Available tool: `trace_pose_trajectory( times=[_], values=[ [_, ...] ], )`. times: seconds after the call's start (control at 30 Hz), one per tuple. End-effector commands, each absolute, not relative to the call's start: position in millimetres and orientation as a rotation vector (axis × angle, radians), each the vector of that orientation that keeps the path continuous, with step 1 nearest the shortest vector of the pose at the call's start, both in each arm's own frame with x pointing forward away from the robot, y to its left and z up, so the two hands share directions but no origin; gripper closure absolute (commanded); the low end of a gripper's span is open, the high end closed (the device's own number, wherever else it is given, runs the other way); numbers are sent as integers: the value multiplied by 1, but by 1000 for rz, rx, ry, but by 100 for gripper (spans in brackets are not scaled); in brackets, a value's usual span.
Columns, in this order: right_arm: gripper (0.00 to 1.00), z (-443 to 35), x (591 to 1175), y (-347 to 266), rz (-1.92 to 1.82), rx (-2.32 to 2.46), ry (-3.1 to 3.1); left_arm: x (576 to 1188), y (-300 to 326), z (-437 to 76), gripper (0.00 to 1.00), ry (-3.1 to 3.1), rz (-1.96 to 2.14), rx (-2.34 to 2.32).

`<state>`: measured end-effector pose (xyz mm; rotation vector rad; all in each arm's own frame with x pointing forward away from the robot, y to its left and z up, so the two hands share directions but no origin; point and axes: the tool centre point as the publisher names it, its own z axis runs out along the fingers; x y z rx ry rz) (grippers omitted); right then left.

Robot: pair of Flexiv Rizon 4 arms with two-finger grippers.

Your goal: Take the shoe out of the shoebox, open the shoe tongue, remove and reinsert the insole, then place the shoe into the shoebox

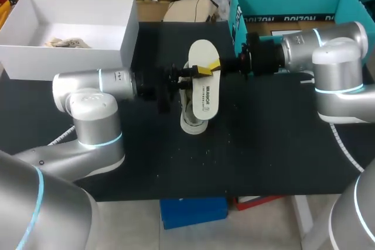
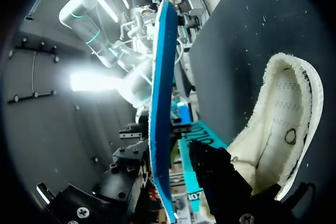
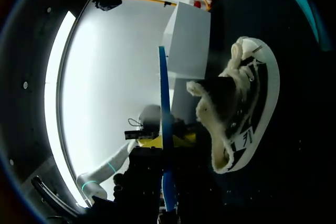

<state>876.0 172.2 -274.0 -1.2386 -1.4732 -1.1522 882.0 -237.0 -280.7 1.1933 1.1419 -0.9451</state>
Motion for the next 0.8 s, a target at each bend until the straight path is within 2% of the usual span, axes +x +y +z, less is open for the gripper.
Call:
trace_pose_trajectory(
  times=[0.03,0.07,0.23,0.3,0.4,0.47,0.5,0.67,0.8],
  values=[
    [100,-273,875,176,-1149,-1240,-1475,887,-249,-283,94,1140,-943,1190],
    [100,-273,875,176,-1149,-1240,-1475,886,-250,-283,100,1138,-944,1191],
    [100,-273,875,176,-1149,-1240,-1475,881,-249,-282,100,1132,-942,1203],
    [100,-273,875,176,-1149,-1240,-1475,877,-247,-282,71,1130,-937,1208],
    [100,-273,875,176,-1149,-1240,-1475,874,-242,-284,53,1133,-920,1203],
    [100,-273,875,176,-1149,-1240,-1475,872,-238,-284,29,1138,-911,1198],
    [100,-273,875,176,-1149,-1240,-1475,870,-235,-284,10,1140,-901,1194],
    [100,-273,875,176,-1149,-1240,-1475,865,-226,-282,2,1141,-881,1179],
    [100,-273,875,176,-1149,-1240,-1475,859,-220,-279,2,1133,-872,1172]
  ],
)
